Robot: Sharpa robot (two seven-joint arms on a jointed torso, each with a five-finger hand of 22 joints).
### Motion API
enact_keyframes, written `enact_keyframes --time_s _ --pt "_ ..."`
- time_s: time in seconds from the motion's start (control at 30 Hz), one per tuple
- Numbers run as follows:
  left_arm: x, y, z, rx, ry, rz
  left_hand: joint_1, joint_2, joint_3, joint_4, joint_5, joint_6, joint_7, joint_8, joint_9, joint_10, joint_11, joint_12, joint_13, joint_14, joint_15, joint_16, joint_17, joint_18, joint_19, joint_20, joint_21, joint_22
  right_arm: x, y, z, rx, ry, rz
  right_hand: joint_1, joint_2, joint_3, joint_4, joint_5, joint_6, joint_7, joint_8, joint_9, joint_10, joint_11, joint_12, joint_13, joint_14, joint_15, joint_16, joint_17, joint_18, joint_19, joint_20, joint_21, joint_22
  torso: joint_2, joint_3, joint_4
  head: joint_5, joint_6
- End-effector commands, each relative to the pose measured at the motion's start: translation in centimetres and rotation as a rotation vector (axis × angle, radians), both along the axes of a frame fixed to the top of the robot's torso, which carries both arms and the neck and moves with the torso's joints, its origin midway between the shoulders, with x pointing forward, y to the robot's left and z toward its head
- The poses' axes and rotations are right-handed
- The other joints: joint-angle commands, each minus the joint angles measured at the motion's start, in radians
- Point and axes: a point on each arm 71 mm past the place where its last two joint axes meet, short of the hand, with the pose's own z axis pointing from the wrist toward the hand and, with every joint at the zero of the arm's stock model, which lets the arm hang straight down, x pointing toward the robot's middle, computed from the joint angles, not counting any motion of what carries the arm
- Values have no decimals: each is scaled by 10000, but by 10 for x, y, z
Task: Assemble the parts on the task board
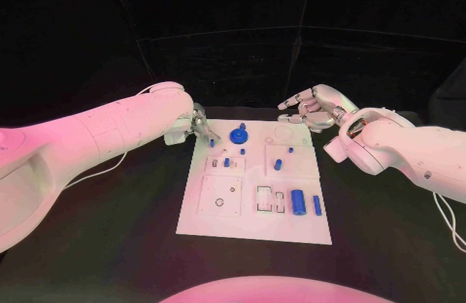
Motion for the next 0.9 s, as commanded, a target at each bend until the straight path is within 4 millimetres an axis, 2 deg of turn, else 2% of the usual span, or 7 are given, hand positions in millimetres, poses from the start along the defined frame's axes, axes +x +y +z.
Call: enact_keyframes --time_s 0.03,0.57,0.9 --pt "0 -1 0 28 118 -90 97 13 -13 -71 -23 54 16 55 -9 35 -9 49 15 1055 12 63 2634 1 14 9 38 12 0 2 1 49 -33 115 -76 44 -47 2 -11 -80 3 24 -13 -50 -4 -3 2 541 -62 -45 389 118 -41 8 -36 0 0 1 10 -6 -12" --pt "-1 -4 0 -30 159 -224 278 120 -34 -190 -23 73 14 75 -17 37 -9 53 15 1055 15 63 2634 -2 15 9 40 26 0 2 1 48 -27 131 -76 44 -47 2 -11 -80 3 24 -13 -50 -4 -3 2 541 -62 -45 389 118 -41 8 -36 0 -2 4 5 40 -43" --pt "-2 -6 -1 18 270 -297 423 278 -23 -291 -23 110 8 99 -24 55 -15 72 34 1055 14 63 2634 -9 27 9 64 66 1 3 1 47 -24 132 -76 44 -47 2 -11 -80 3 24 -13 -50 -4 -3 2 541 -62 -45 389 118 -41 8 -36 0 0 4 7 40 -79"
